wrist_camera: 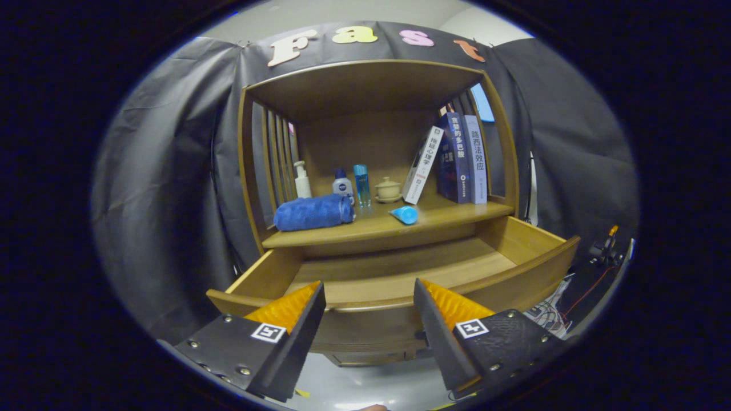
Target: Pull open the drawer, take out the items inside it, and place them on the countertop above the cabinet.
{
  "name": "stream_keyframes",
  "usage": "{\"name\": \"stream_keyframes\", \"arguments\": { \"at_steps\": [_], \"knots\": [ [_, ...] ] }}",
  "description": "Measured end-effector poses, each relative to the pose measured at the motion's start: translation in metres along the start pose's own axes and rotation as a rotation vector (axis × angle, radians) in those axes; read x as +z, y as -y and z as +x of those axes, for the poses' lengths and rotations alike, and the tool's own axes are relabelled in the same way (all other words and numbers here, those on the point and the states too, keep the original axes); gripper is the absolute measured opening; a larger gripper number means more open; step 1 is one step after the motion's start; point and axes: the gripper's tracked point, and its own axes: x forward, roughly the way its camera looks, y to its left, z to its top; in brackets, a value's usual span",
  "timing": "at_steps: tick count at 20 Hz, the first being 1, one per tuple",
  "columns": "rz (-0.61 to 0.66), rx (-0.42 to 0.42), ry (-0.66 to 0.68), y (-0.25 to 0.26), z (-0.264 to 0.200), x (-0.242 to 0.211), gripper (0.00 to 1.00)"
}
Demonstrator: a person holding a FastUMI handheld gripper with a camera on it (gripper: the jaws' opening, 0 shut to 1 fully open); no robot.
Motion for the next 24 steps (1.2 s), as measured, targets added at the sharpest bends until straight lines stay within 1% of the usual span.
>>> {"name": "stream_keyframes", "arguments": {
  "at_steps": [3, 7, 10, 20, 24],
  "knots": [
    [0.014, 0.009, 0.012, 0.0, 0.002, 0.001, 0.93],
    [-0.027, -0.021, -0.007, 0.013, -0.016, -0.01, 0.93],
    [-0.018, -0.038, -0.027, 0.021, -0.022, -0.024, 0.93],
    [-0.023, 0.01, -0.099, 0.009, -0.003, -0.05, 0.93],
    [-0.045, 0.005, -0.118, 0.011, 0.003, -0.054, 0.93]
  ]
}}
